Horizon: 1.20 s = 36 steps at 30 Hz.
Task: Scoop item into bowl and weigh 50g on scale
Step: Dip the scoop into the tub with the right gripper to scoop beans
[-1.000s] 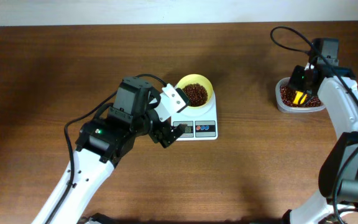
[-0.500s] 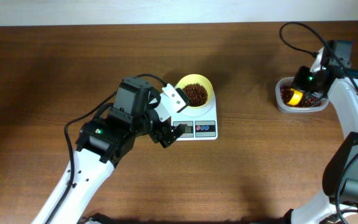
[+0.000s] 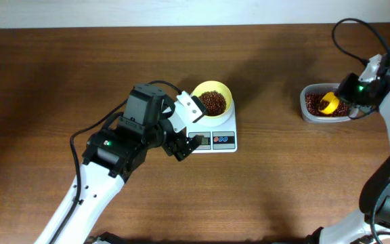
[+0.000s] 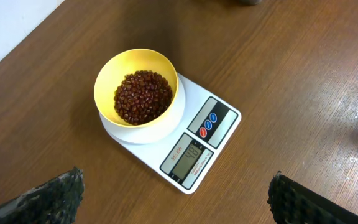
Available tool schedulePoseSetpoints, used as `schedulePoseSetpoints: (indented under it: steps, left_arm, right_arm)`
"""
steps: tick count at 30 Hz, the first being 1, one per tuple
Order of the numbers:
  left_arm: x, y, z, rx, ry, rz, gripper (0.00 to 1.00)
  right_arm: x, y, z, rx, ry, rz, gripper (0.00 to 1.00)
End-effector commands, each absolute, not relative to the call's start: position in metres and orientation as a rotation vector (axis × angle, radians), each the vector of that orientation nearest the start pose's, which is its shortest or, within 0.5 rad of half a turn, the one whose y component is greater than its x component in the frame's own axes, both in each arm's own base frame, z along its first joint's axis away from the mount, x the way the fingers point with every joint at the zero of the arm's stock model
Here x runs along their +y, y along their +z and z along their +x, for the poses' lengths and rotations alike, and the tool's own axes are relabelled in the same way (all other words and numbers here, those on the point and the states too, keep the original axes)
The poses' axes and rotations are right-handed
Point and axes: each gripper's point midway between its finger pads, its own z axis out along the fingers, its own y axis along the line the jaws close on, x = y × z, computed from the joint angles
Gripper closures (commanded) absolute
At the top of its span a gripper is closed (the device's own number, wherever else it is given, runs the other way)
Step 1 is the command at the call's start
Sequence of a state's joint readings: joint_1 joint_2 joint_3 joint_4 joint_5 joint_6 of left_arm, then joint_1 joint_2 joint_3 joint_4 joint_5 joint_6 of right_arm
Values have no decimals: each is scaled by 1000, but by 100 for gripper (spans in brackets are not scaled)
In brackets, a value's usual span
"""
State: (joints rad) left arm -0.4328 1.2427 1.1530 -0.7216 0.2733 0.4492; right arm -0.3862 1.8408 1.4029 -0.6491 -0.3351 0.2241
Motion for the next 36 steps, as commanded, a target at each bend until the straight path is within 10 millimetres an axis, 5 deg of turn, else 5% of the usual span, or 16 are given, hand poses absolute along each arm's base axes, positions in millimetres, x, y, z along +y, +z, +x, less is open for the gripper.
schedulePoseSetpoints:
  steps: [1, 15, 27, 36]
  left_arm:
    - [-190, 229, 295, 2068, -326, 1140, 1]
    - [-190, 229, 295, 2068, -326, 1140, 1]
    - [-190, 229, 295, 2068, -326, 1140, 1]
    - [-190, 229, 295, 2068, -326, 1140, 1]
  right_arm:
    - [-112, 135, 440, 2443, 508, 612, 96]
    - [-93, 153, 447, 2387, 617, 322, 96]
    - [-103, 188, 441, 2335, 362, 31, 96]
    - [-121, 181, 437, 2378, 189, -7, 96]
